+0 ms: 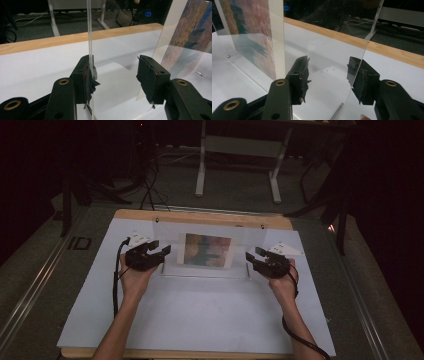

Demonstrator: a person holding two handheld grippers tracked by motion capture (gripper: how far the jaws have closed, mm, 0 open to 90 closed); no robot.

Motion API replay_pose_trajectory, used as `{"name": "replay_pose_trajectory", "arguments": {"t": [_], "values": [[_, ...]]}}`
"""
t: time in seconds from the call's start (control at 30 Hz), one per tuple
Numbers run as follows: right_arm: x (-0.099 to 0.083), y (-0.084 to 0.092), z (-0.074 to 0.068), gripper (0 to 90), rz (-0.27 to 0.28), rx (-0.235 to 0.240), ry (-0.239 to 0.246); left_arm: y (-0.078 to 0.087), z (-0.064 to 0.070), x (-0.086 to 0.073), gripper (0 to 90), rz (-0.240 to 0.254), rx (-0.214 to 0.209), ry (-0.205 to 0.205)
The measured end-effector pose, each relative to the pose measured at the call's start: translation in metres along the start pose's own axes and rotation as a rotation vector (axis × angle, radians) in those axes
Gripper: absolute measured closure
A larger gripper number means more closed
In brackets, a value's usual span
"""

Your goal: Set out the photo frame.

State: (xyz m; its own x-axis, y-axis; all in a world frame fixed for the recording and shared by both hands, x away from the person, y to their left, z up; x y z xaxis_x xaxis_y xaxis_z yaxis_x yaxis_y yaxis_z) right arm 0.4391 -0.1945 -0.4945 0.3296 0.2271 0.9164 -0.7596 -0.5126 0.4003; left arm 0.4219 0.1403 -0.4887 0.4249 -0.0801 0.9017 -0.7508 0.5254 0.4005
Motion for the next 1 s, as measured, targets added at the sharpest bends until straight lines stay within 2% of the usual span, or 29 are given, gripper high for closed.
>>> {"name": "replay_pose_trajectory", "arguments": {"t": [0.43, 0.8, 1.0], "values": [[-0.0019, 0.0044, -0.0037, 51.7, 0.004, 0.006, 0.006, 0.0014, -0.0012, -0.0032, 47.3, 0.018, -0.019, 0.001], [-0.0023, 0.0034, -0.002, 52.0, 0.011, 0.02, 0.004, 0.0028, 0.001, -0.0029, 47.0, 0.009, 0.003, 0.005], [-0.0024, 0.0032, -0.0015, 52.0, 0.014, 0.026, 0.005, 0.0034, 0.001, -0.0033, 47.1, 0.005, -0.001, 0.006]]}}
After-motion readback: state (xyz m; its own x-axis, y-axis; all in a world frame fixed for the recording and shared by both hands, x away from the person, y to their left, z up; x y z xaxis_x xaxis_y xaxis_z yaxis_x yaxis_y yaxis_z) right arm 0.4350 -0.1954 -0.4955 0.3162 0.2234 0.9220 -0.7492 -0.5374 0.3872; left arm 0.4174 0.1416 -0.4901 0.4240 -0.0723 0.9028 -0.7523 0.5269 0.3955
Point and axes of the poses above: each handheld gripper's, and its own axes: y roughly backward along the jaws, x roughly out of its top, z roughly to its right, the point moved 8 cm from there along -y, roughly forward along the jaws, and after that the axes turned 4 degrees about -x, right-handed, at the moved point
